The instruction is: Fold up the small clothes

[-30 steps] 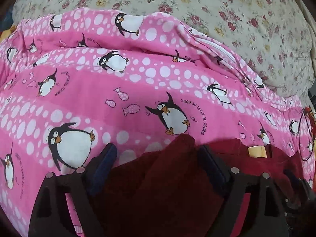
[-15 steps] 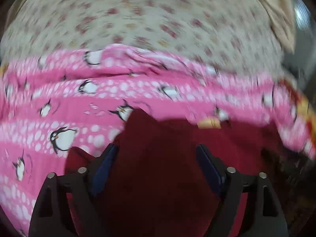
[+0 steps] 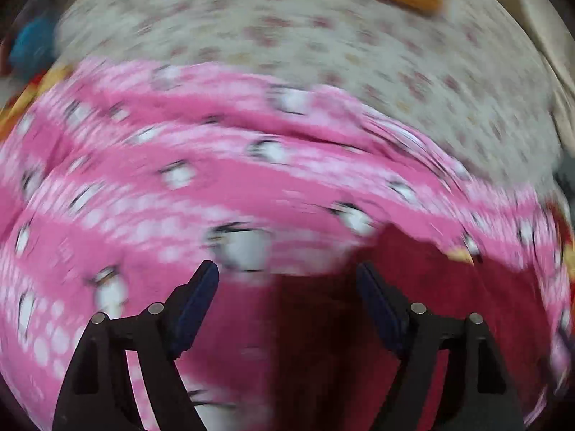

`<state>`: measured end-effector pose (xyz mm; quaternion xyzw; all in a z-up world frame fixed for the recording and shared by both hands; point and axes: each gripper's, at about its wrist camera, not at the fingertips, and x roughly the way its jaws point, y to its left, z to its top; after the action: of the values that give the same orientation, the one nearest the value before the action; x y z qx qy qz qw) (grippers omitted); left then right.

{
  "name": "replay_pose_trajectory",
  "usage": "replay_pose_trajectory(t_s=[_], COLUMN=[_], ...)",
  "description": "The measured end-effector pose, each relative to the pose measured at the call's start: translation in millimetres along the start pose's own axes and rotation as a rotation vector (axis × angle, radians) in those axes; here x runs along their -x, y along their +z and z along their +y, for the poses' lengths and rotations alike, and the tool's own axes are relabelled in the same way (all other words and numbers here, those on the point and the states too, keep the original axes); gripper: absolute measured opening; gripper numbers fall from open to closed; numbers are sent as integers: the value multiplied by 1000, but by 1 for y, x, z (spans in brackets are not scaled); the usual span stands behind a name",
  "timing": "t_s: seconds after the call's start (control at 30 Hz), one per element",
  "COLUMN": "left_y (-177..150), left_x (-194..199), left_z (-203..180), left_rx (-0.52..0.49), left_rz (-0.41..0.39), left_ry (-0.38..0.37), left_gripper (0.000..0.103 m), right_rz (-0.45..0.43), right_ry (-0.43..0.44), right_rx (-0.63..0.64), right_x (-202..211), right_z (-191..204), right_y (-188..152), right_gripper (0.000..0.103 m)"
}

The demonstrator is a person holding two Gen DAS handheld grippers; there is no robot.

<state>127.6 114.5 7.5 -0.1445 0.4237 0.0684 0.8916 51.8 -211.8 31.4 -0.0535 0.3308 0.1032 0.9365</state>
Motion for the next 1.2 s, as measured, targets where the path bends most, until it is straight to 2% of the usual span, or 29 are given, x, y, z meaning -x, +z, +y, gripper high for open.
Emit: replay_pose_trajectory(t_s=[0.03,0.1,0.2,0.23,0.27,0.37,0.47,0.53,0.57,0.6,1.1,1.13,1.2], left_y=[0,-7,-29,-43,-53,-95,-123,-132,-134,-135,-135,-136,-136], left_x=[5,27,58,67,70,75,56,53,51,51,53,53,53], left_z=[8,12,0,-9,-16,-47,-67,-80,-87,-88,-85,-85,-85], left_rx=[29,25,-11,-34,-58,-144,-204,-269,-294,-291,-267,-267,-265], left_rz=[-9,-63,-103,-105,-93,-44,26,-26,-31,-31,-44,-45,-48], left_ry=[-4,-16,-131,-191,-222,-247,-177,-121,-93,-83,-97,-99,-101], left_gripper=[56,56,56,56,56,56,56,63,67,69,70,70,70], right_rz=[4,19,64,110,157,167,117,139,177,177,146,130,37], right_ry=[-3,17,50,60,58,97,66,42,47,50,-4,-7,11], right_rx=[15,51,109,129,137,38,12,14,7,-1,26,23,14], right_x=[0,1,-5,-14,-24,-26,-15,-18,-25,-28,-29,-25,-11], right_z=[6,18,36,40,43,33,26,23,21,19,21,22,22], right_y=[-2,-6,-17,-21,-26,-26,-25,-28,-32,-35,-33,-31,-26], right_gripper=[85,85,85,85,84,85,85,85,87,89,99,98,97])
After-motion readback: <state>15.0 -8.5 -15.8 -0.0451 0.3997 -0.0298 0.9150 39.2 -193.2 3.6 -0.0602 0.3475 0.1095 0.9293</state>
